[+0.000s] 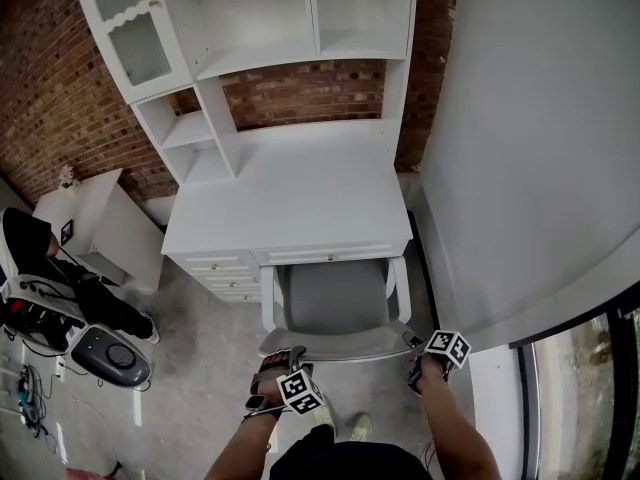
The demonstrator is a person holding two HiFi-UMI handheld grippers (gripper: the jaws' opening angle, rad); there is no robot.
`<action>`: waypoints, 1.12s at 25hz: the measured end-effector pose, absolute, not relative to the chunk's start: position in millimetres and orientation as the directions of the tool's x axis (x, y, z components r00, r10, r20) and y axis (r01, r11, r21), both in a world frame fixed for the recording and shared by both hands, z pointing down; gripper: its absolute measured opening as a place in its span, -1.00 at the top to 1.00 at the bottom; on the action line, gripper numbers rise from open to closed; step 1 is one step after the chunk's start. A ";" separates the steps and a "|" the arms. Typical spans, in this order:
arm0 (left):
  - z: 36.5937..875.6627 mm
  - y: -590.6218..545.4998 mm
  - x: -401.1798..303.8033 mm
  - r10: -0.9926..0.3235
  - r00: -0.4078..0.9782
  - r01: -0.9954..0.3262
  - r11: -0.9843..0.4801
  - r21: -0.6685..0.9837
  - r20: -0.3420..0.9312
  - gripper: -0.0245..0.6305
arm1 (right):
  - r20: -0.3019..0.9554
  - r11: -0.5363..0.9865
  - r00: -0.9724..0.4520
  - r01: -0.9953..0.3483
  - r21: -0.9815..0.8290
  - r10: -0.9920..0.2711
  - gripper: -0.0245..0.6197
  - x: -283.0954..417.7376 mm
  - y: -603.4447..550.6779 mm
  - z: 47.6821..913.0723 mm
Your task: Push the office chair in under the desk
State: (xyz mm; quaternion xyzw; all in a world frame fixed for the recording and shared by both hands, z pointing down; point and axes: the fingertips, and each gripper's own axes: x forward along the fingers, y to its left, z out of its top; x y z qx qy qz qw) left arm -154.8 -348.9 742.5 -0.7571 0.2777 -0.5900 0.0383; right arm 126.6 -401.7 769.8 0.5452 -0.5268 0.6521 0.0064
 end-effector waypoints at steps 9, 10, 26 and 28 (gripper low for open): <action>741.4 -353.9 -160.0 -0.467 0.156 -0.383 -0.841 -0.382 0.871 0.42 | 0.693 -0.409 -0.422 -0.584 -0.701 -0.584 0.30 120.8 -405.3 770.3; 740.3 -354.1 -159.6 -0.466 0.161 -0.391 -0.839 -0.378 0.870 0.42 | 0.689 -0.404 -0.424 -0.584 -0.704 -0.588 0.30 120.4 -405.7 769.2; 650.0 -350.0 -154.1 -0.572 0.351 -0.713 -0.677 -0.184 0.741 0.45 | 0.647 -0.209 -0.424 -0.711 -0.671 -0.634 0.40 128.0 -369.7 691.0; 639.0 -352.1 -154.4 -0.588 0.376 -0.761 -0.637 -0.122 0.716 0.46 | 0.615 -0.164 -0.437 -0.713 -0.682 -0.657 0.45 124.5 -370.7 673.4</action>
